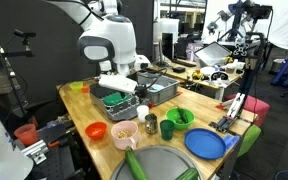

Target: Pour the contents in the silver jug into the white mug

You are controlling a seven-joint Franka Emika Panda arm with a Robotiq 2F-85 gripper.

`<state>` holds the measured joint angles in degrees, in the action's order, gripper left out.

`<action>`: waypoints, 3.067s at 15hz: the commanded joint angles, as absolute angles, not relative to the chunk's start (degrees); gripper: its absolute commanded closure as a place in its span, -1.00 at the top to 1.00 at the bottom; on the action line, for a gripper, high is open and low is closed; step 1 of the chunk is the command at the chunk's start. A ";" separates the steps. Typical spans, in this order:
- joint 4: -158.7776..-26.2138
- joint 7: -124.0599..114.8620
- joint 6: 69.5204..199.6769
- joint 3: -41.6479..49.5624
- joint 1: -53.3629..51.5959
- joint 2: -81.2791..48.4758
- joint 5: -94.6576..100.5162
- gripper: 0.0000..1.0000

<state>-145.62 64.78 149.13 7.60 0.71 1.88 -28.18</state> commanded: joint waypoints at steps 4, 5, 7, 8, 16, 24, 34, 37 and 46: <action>-147.94 72.19 154.46 6.04 1.63 -1.84 -34.84 1.00; -147.92 74.63 155.02 7.01 0.73 -3.10 -37.79 1.00; -146.98 84.06 155.05 6.27 1.99 -4.28 -49.29 1.00; -146.00 88.43 153.89 5.75 3.50 -3.92 -54.53 1.00; -140.11 112.33 153.71 7.28 4.30 -14.21 -72.90 1.00; -136.86 111.91 154.11 7.38 3.77 -19.78 -71.40 1.00; -131.02 110.32 152.73 7.70 4.23 -25.45 -70.84 1.00; -128.81 110.76 151.58 7.94 5.13 -28.37 -71.33 1.00; -123.63 112.48 145.84 5.64 9.30 -34.00 -70.79 1.00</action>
<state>-125.87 110.84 148.49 8.13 5.81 -32.28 -71.24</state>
